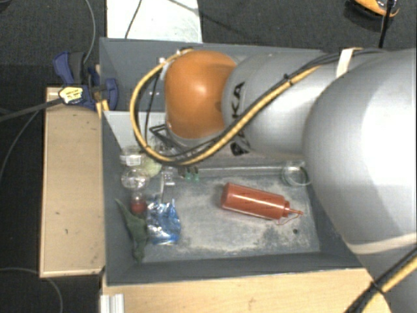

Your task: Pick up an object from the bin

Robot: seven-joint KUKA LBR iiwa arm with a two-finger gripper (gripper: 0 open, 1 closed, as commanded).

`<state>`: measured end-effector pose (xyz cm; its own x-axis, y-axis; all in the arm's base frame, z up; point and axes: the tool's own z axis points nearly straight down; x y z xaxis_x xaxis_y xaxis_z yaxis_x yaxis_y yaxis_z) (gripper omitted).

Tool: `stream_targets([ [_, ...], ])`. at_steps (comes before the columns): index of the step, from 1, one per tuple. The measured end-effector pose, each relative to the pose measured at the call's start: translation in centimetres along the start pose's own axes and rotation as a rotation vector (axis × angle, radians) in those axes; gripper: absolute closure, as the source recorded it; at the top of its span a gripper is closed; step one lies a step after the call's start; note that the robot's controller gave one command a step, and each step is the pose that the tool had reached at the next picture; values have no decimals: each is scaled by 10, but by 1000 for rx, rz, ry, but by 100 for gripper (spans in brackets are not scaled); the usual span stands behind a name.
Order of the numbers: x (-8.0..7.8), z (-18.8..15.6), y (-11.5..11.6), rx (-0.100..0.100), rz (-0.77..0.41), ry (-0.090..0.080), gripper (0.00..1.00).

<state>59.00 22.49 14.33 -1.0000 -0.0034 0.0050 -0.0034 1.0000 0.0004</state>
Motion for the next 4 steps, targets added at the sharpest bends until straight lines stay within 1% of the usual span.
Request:
stream_targets([
  [1,-2,-5,-1,-1,4,-8,0],
  [2,19,34,11,3,-281,-16,0],
  [3,16,31,5,7,-403,-9,0],
  [4,45,36,22,2,-462,-13,0],
])
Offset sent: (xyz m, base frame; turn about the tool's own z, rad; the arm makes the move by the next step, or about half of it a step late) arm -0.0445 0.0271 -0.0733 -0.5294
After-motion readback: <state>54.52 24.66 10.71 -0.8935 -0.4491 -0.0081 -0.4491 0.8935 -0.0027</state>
